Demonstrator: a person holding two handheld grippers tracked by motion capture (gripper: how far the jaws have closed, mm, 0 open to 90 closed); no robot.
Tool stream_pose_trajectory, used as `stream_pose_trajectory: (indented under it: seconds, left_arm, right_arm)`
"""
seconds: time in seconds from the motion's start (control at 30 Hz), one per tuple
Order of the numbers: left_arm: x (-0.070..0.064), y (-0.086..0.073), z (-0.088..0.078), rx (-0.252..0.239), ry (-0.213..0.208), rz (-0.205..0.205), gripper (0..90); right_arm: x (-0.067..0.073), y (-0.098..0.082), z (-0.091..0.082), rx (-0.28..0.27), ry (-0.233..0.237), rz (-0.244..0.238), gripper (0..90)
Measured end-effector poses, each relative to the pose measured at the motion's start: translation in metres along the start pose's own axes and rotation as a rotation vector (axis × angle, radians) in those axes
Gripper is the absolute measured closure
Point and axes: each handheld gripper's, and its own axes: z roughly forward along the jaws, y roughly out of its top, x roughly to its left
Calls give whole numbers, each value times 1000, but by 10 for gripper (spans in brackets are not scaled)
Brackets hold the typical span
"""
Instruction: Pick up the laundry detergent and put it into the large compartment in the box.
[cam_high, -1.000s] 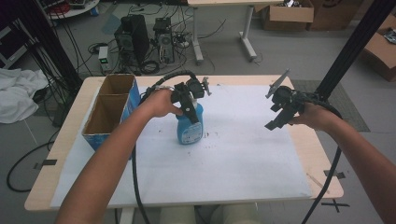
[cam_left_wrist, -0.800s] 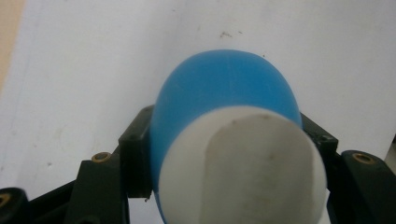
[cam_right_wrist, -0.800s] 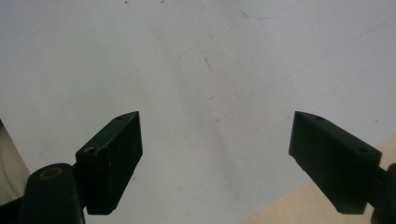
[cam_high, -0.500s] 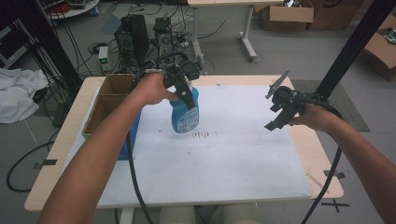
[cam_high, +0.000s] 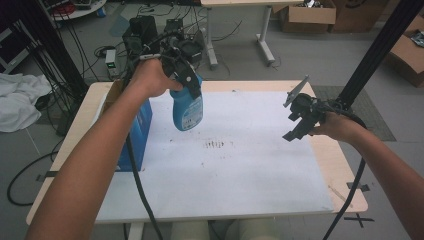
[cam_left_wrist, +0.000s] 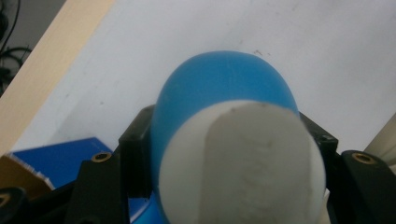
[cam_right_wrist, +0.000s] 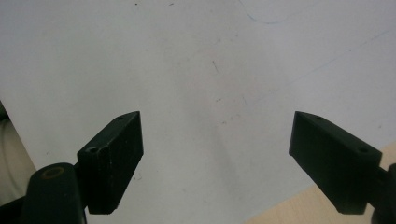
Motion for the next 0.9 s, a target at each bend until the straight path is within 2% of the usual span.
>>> stream_pose_trajectory:
  seconds: [0.03,0.07,0.1,0.13,0.17,0.23,0.27,0.3,0.37,0.5,0.57,0.67,0.77,0.8,0.9]
  left_arm:
    - [5,-2,-10,-2,15,-63,380]
    - [7,-3,-14,-5,22,-91,380]
    - [7,-3,-14,-5,22,-91,380]
    - [9,-4,-18,-7,30,-116,380]
    - [12,-6,-26,-18,45,-165,380]
    - [13,-7,-29,-22,51,-178,380]
    - [17,-10,-38,-29,64,-203,380]
    - [17,-10,-38,-29,64,-203,380]
    - [22,-15,-50,-42,82,-244,380]
    - [27,-20,-60,-56,89,-270,380]
    - [31,-26,-70,-65,113,-315,380]
    - [34,-30,-76,-72,125,-338,380]
    - [41,-40,-84,-78,135,-392,380]
    - [41,-40,-84,-78,135,-392,380]
    - [47,-50,-92,-81,155,-436,380]
  right_arm:
    - [1,1,-1,1,-2,-2,179]
    - [0,1,-2,-2,-4,-2,179]
    - [0,1,-2,-6,-5,-4,179]
    - [0,1,-2,-6,-5,-4,179]
    - [0,2,-2,-7,-5,-1,179]
    - [0,2,-2,-3,-6,-4,178]
    - [0,2,-2,-3,-7,-9,178]
    - [0,2,-2,-3,-7,-9,178]
    - [1,3,-2,-7,-5,-11,179]
    - [2,5,-2,-9,-4,-13,179]
    - [2,6,-1,-7,-4,-21,179]
    - [3,8,0,-5,-3,-28,179]
    - [3,10,-1,-9,-3,-33,179]
    - [3,10,-1,-9,-3,-33,179]
    - [3,13,-2,-13,-4,-42,179]
